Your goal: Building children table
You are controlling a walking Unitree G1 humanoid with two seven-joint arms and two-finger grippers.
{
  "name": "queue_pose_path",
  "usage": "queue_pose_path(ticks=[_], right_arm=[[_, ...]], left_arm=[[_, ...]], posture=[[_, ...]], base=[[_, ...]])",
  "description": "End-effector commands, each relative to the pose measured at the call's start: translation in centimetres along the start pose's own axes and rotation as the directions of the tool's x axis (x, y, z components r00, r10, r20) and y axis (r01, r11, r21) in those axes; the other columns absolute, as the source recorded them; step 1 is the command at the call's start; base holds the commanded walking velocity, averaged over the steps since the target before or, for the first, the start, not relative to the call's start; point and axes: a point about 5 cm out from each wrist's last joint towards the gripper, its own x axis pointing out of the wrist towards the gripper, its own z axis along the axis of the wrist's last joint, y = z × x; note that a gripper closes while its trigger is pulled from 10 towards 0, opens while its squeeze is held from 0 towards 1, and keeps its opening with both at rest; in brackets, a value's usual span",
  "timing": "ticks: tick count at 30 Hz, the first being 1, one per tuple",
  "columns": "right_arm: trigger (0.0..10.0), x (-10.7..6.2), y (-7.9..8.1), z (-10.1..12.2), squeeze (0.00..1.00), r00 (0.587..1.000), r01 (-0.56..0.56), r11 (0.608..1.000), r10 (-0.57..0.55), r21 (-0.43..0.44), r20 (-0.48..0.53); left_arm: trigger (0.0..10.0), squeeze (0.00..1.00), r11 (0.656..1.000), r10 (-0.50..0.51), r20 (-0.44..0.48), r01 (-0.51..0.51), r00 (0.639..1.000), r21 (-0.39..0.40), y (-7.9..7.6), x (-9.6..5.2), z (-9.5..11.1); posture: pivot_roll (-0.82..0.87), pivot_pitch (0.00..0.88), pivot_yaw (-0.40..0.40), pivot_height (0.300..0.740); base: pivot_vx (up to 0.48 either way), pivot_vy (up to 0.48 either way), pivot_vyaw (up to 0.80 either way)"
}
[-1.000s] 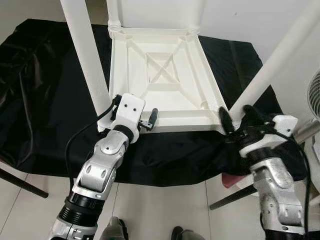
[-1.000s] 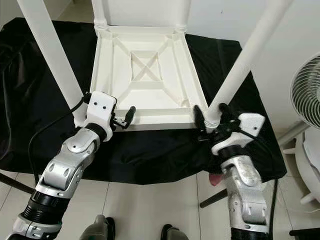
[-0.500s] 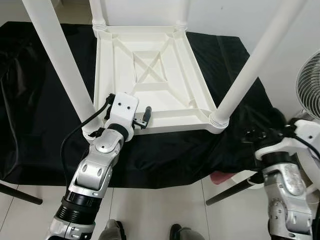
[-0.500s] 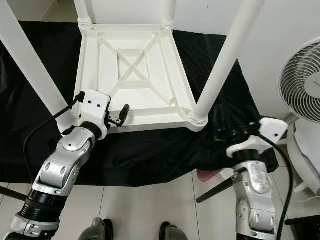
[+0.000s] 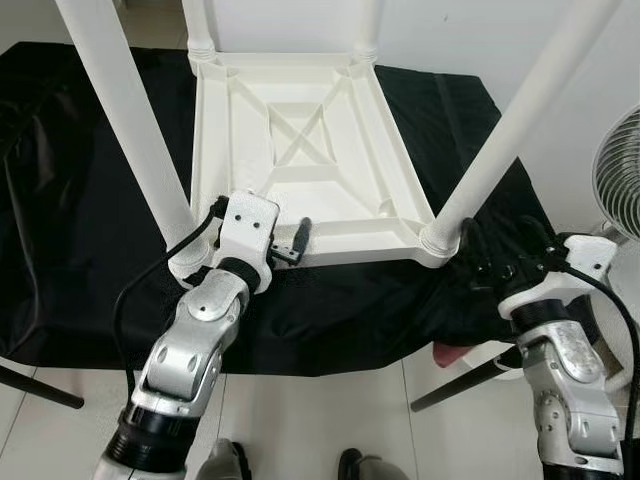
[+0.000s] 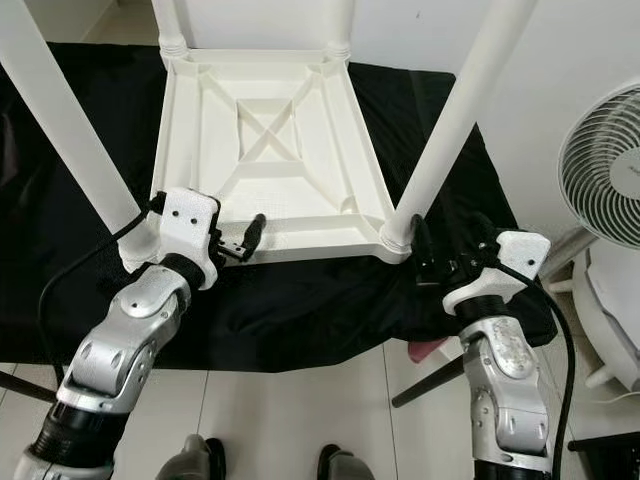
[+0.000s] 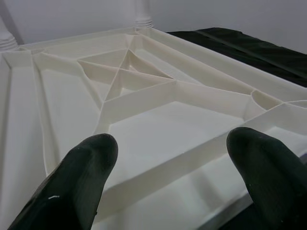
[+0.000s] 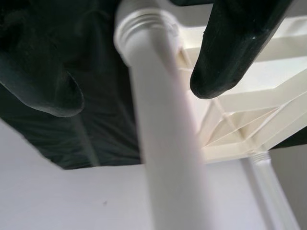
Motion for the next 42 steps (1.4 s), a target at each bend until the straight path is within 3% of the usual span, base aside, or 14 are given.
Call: queue_pose_path(ticks=[1,6,9,11,21,28,34,42], right_arm=[[10.0,0.0,0.6,-0.9,0.00,0.999,-0.021,1.000,0.021,0.019,-0.034],[10.0,0.0,2.2,-1.7,0.00,0.997,-0.051,0.998,0.053,0.040,-0.048],[10.0,-0.3,2.8,-2.1,0.00,0.998,-0.038,0.998,0.040,0.046,-0.050],[10.0,-0.3,2.8,-2.1,0.00,0.998,-0.038,0.998,0.040,0.046,-0.050],[10.0,-1.1,3.4,-3.5,0.00,0.997,0.017,0.999,-0.015,0.036,-0.075],[10.0,-1.1,3.3,-3.8,0.00,0.997,0.028,0.999,-0.026,0.023,-0.075],[10.0,-0.8,2.8,-3.7,0.00,0.997,0.040,0.999,-0.040,0.007,-0.062],[10.0,-0.6,2.7,-3.7,0.00,0.998,0.044,0.999,-0.044,-0.006,-0.050]], left_arm=[[10.0,0.00,0.980,-0.197,0.018,0.196,0.980,0.013,-1.3,-0.8,0.0],[10.0,0.00,0.976,-0.214,0.042,0.212,0.976,0.057,-1.7,-2.5,-0.4],[10.0,0.00,0.985,-0.170,0.053,0.169,0.984,0.029,-1.3,-3.8,-1.0],[10.0,0.00,0.985,-0.170,0.053,0.169,0.984,0.029,-1.3,-3.8,-1.0],[10.0,0.00,0.997,0.073,0.070,-0.071,0.995,-0.030,1.3,-6.9,-2.1],[10.0,0.00,0.990,0.139,0.098,-0.135,0.985,-0.052,2.4,-8.0,-1.7],[10.0,0.00,0.965,0.261,0.131,-0.255,0.956,-0.064,5.1,-9.3,-1.1],[10.0,0.00,0.960,0.278,0.155,-0.267,0.948,-0.086,5.4,-9.4,-0.9]], posture=[[0.06,0.169,-0.070,0.740],[0.08,0.166,-0.089,0.740],[0.10,0.164,-0.102,0.740],[0.10,0.164,-0.102,0.740],[0.15,0.150,-0.119,0.740],[0.16,0.149,-0.120,0.740],[0.16,0.149,-0.120,0.740],[0.17,0.148,-0.125,0.740]], base=[[0.000,0.000,0.00],[0.000,0.000,0.00],[0.000,0.000,0.00],[0.000,0.000,0.00],[0.000,0.000,0.00],[0.000,0.000,0.00],[0.000,0.000,0.00],[0.000,0.000,0.00]])
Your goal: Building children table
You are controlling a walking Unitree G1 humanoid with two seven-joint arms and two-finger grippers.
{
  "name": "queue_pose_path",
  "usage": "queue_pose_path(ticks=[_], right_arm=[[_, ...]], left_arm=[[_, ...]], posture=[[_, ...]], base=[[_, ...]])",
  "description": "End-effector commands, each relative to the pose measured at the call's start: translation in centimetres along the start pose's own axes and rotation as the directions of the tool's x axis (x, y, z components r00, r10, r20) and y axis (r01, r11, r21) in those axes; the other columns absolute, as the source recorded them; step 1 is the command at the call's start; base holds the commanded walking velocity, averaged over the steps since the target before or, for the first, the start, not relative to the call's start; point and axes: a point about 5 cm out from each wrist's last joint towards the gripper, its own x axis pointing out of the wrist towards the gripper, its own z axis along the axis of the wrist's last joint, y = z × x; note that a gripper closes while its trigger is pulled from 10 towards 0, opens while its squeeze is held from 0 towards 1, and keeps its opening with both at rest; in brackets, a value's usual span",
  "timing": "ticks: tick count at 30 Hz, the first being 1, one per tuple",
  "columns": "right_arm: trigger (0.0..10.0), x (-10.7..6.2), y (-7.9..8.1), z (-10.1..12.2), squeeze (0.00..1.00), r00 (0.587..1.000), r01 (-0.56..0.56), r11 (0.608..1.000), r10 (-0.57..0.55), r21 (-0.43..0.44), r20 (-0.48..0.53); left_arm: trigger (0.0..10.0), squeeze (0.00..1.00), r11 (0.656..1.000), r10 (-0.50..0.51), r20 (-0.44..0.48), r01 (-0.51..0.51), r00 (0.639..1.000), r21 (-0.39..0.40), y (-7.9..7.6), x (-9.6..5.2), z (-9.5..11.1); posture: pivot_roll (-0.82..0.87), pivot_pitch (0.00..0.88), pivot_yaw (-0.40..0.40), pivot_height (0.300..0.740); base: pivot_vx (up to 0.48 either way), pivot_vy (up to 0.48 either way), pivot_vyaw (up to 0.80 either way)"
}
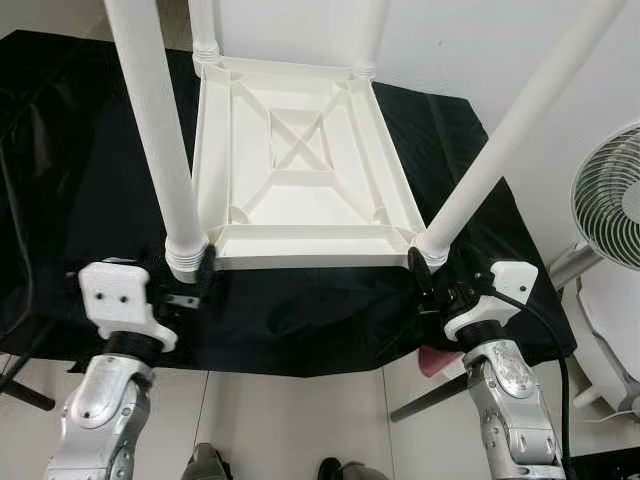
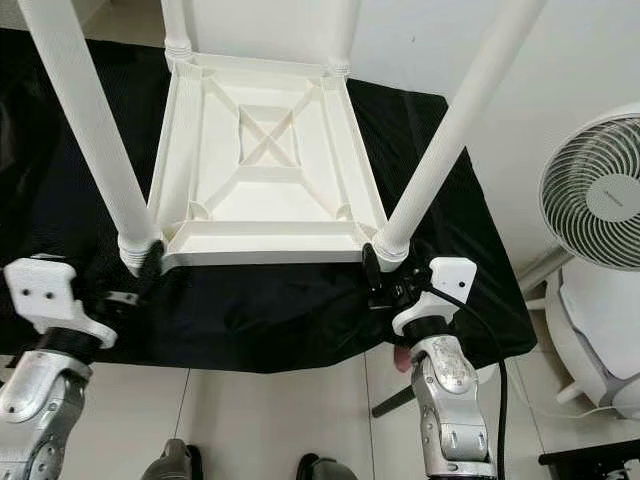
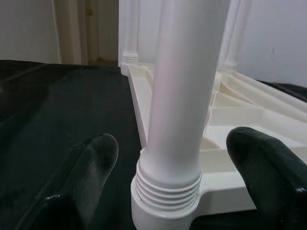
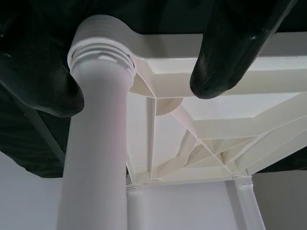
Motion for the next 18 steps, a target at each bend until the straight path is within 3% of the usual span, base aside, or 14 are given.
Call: queue_pose_path(ticks=[1,11,18], right_arm=[[10.0,-0.08,-0.46,-0.28,0.00,1.000,0.017,1.000,-0.017,-0.017,-0.007],[10.0,-0.02,-0.14,-0.32,0.00,1.000,0.004,1.000,-0.004,-0.017,-0.001],[10.0,-0.03,0.50,-0.31,0.00,1.000,-0.030,0.999,0.030,-0.015,0.001]], left_arm=[[10.0,0.00,1.000,0.000,0.007,0.000,1.000,-0.017,-0.30,-0.08,0.03],[10.0,0.00,0.999,-0.013,0.013,0.014,1.000,-0.041,-0.75,0.19,0.05],[10.0,0.00,0.998,-0.025,0.011,0.025,1.000,-0.051,-0.97,0.26,0.02]], posture=[[0.17,0.148,-0.124,0.740],[0.17,0.150,-0.121,0.740],[0.17,0.151,-0.119,0.740]], base=[[0.000,0.000,0.00],[0.000,0.000,0.00],[0.000,0.361,0.00]])
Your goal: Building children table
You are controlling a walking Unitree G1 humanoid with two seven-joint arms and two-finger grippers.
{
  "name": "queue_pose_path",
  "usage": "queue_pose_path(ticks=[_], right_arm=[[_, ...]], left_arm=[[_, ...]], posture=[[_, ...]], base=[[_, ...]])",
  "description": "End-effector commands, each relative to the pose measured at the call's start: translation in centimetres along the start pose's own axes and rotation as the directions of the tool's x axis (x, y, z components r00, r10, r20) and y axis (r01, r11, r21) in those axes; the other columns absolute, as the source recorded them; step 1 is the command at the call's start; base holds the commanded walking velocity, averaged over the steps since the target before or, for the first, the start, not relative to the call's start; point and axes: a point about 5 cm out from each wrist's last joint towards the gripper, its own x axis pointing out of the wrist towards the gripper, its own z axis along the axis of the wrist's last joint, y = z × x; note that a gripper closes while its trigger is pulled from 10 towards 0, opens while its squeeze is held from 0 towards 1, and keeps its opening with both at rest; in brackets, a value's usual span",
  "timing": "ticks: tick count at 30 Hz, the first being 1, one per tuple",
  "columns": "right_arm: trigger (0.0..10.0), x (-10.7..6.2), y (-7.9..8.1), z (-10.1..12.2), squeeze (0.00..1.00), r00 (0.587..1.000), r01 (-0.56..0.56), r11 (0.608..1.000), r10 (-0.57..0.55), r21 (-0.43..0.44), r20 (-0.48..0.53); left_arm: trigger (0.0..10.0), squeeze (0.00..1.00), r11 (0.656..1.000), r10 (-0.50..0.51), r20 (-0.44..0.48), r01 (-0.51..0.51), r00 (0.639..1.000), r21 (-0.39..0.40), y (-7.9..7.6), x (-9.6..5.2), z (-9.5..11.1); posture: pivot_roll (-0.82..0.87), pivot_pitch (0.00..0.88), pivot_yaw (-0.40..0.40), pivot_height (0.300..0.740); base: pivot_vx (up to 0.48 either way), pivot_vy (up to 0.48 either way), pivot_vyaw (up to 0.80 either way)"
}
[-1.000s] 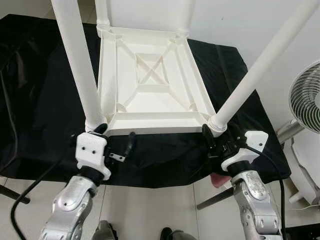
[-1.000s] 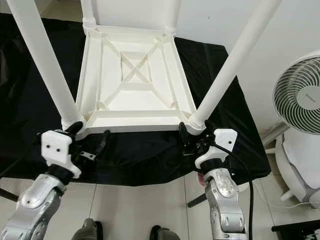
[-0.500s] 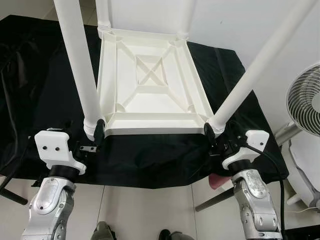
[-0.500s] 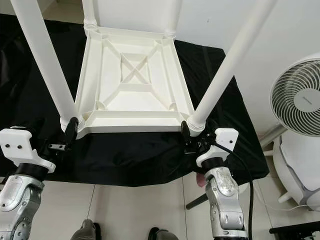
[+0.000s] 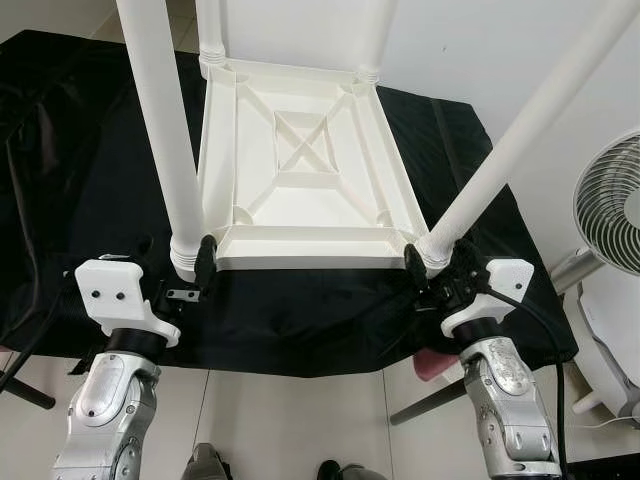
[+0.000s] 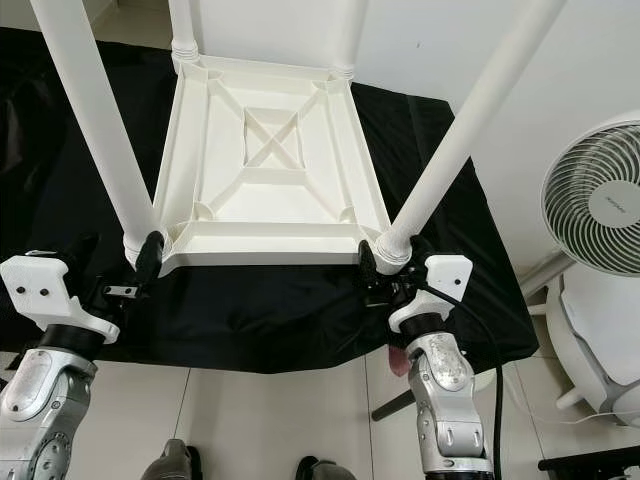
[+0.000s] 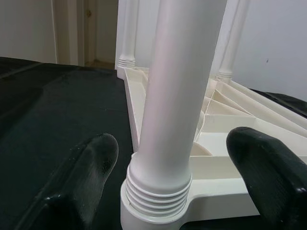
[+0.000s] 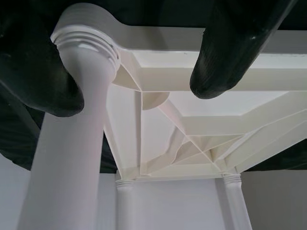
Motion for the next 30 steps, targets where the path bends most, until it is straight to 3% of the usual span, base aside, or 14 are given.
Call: queue_pose_path(ticks=[1,30], right_arm=[[10.0,-0.23,0.05,-0.27,0.00,1.000,-0.003,1.000,0.003,-0.009,-0.009],[10.0,0.36,0.05,-0.32,0.00,1.000,0.028,1.000,-0.028,-0.009,0.012]], left_arm=[[10.0,0.00,1.000,-0.014,-0.002,0.014,1.000,-0.009,-0.30,0.04,0.02],[10.0,0.00,0.999,-0.031,0.003,0.031,1.000,-0.022,-0.76,0.60,0.05]], posture=[[0.17,0.151,-0.119,0.740],[0.17,0.142,-0.109,0.740]], base=[[0.000,0.424,0.00],[0.000,0.447,0.00]])
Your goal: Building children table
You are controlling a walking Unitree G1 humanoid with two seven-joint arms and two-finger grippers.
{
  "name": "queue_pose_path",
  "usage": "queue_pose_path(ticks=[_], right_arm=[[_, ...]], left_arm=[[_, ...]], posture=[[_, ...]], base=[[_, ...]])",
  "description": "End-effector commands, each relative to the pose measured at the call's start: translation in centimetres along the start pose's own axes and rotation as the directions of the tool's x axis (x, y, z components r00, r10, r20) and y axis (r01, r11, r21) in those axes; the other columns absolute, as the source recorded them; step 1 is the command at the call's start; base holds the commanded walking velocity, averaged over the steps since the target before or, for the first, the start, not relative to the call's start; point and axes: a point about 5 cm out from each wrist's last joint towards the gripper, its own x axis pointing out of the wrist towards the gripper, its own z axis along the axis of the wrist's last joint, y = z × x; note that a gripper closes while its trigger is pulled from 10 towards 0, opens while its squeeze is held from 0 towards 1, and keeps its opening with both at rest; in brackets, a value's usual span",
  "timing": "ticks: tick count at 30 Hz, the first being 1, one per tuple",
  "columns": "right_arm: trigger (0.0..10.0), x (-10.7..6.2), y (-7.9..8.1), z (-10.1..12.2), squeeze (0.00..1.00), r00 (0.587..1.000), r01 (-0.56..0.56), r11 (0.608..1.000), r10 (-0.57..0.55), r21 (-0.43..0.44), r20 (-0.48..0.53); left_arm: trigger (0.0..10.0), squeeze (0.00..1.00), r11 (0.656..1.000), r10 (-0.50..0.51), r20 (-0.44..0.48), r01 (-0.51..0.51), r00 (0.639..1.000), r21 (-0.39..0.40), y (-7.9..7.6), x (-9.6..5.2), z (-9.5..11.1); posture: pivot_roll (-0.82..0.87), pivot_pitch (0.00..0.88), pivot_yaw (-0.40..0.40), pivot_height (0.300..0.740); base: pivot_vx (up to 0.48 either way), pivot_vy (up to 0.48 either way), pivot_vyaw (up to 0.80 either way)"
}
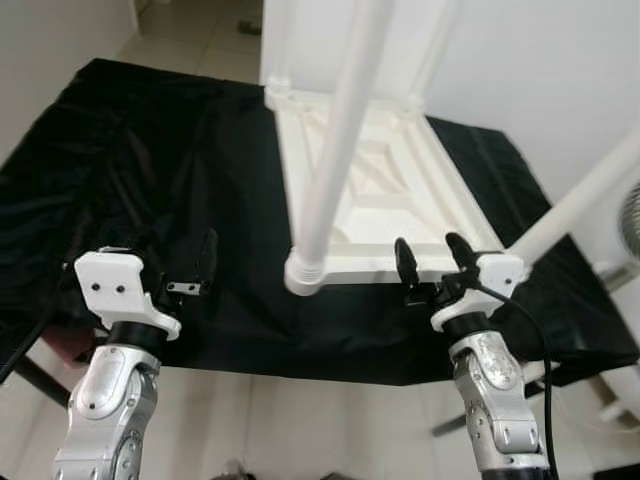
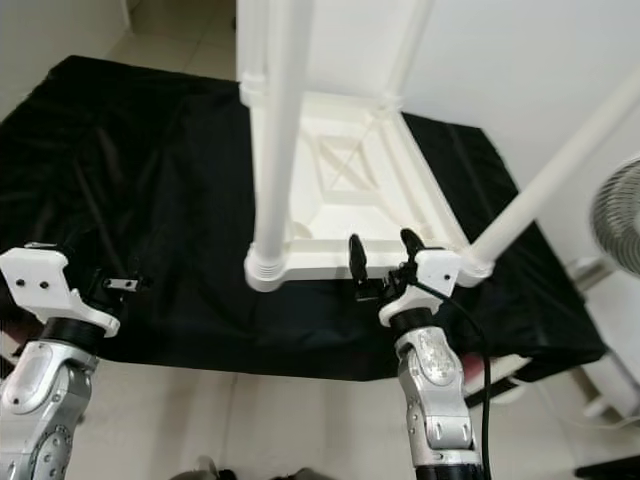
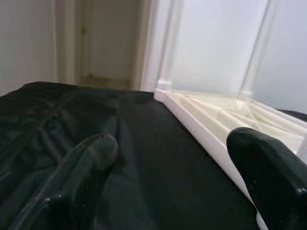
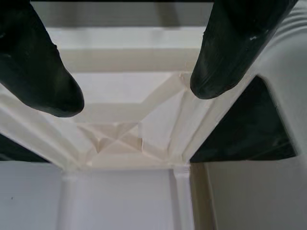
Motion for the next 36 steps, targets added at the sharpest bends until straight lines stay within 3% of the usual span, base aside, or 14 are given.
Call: queue_pose_path(ticks=[1,13,26,36], right_arm=[[10.0,0.0,-0.3,0.4,0.00,1.000,0.012,1.000,-0.012,-0.008,0.021],[10.0,-0.1,-0.3,-0.2,0.00,1.000,0.016,1.000,-0.016,-0.008,0.008],[10.0,-0.4,-0.1,-0.3,0.00,1.000,0.015,1.000,-0.015,-0.004,0.009],[10.0,-0.6,-0.2,-0.3,0.00,1.000,0.013,1.000,-0.013,-0.014,0.008]], left_arm=[[10.0,0.00,1.000,-0.003,-0.001,0.003,1.000,-0.004,0.0,0.1,0.0],[10.0,0.00,0.992,-0.095,-0.018,0.096,0.995,0.082,-1.4,0.7,-0.5],[10.0,0.00,0.981,-0.170,-0.012,0.170,0.985,0.092,-2.2,1.5,-0.6],[10.0,0.00,0.974,-0.209,-0.014,0.210,0.978,0.084,-2.9,2.2,-0.9]], posture=[[0.17,0.142,-0.109,0.740],[0.17,0.144,-0.103,0.740],[0.16,0.145,-0.078,0.740],[0.14,0.147,-0.060,0.740]], base=[[0.000,0.428,0.00],[0.000,0.036,0.00],[0.000,0.000,0.00],[0.000,-0.463,0.00]])
